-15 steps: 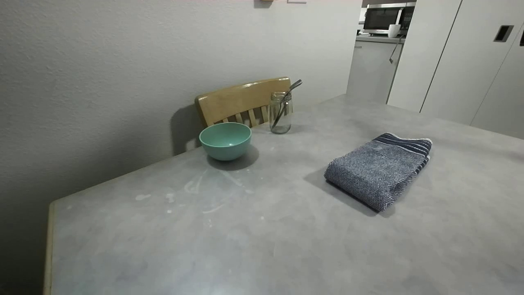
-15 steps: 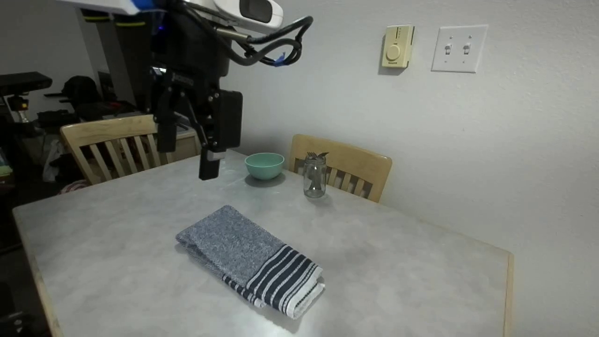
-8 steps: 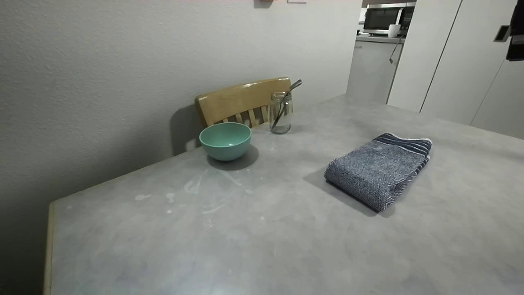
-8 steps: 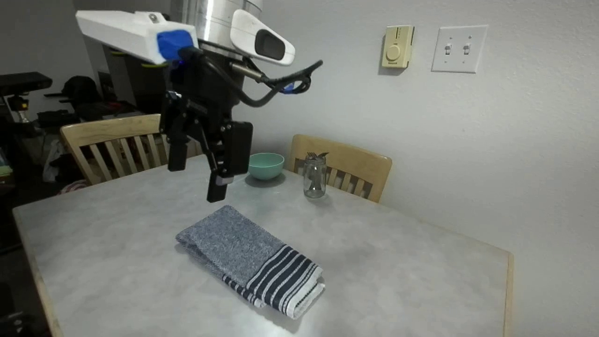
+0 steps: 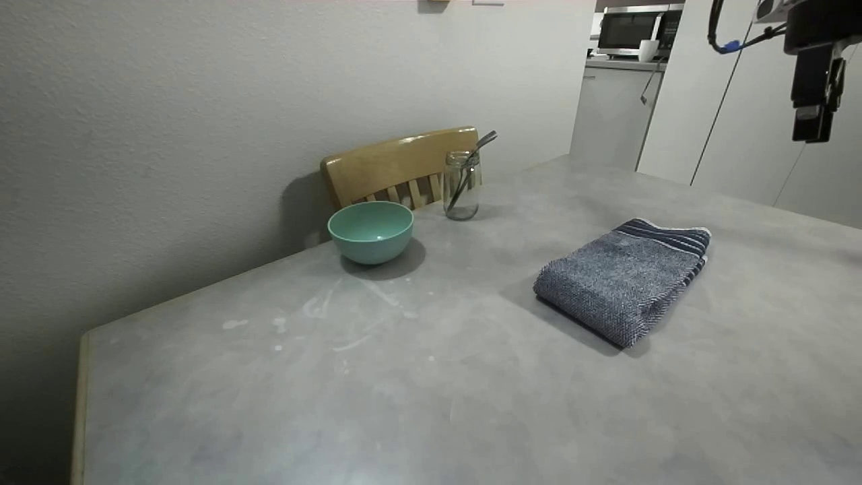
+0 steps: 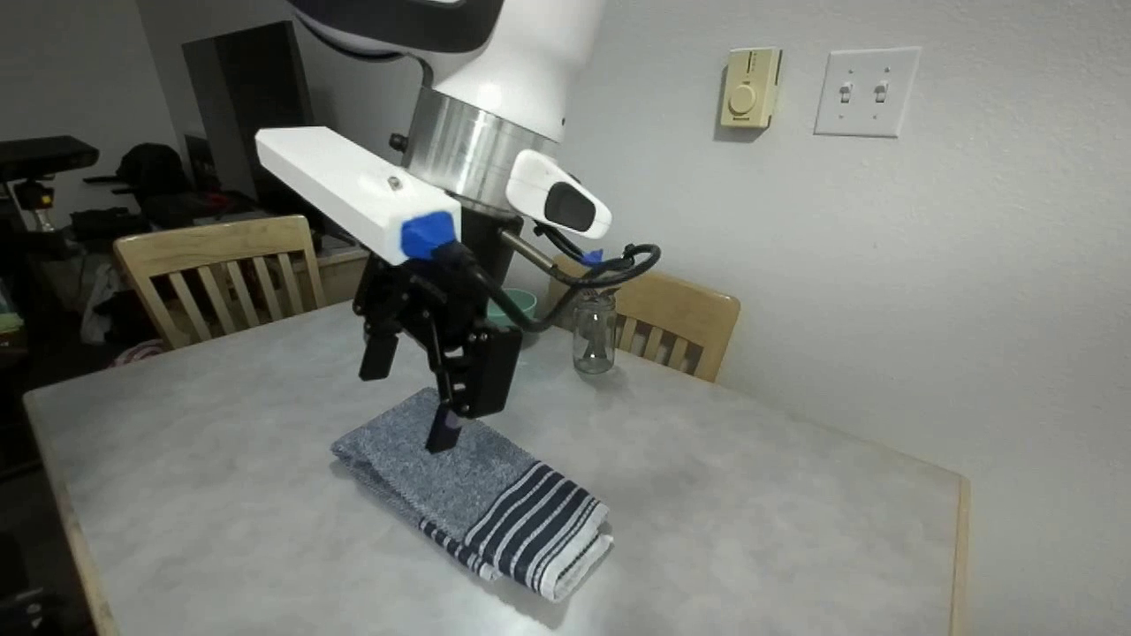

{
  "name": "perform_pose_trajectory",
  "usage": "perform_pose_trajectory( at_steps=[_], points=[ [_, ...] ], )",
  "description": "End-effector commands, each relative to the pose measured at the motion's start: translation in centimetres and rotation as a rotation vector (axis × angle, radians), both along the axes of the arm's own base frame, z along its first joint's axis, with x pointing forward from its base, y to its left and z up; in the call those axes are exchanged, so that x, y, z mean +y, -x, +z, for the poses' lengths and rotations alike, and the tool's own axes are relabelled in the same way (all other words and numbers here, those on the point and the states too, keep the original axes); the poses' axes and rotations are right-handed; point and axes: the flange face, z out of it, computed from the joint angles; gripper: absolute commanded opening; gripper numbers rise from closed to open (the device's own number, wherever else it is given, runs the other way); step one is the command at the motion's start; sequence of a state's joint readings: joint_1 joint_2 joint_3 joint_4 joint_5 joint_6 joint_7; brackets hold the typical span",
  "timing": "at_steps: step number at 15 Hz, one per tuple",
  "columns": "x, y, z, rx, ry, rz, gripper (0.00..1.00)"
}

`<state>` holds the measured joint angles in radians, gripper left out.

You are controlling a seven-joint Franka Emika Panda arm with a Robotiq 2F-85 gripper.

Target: Unfold the towel from right to left

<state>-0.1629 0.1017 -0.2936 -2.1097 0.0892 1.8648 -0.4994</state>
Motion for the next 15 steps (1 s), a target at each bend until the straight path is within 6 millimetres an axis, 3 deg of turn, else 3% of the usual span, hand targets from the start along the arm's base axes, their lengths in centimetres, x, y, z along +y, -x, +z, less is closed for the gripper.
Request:
perform_pose_trajectory(
  at_steps=[1,5,12,15],
  points=[
    [-0.1,-0.1,-0.1,0.003,0.0,-0.001,1.0],
    [-0.6,-0.8,-0.7,0.007,-0.016,-0.021,1.0],
    [-3.8,-1.7,-6.6,0.073,-0.095,-0.102,1.0],
    [-4.3,-2.1,-8.1,0.094,-0.118,-0.087,1.0]
  ],
)
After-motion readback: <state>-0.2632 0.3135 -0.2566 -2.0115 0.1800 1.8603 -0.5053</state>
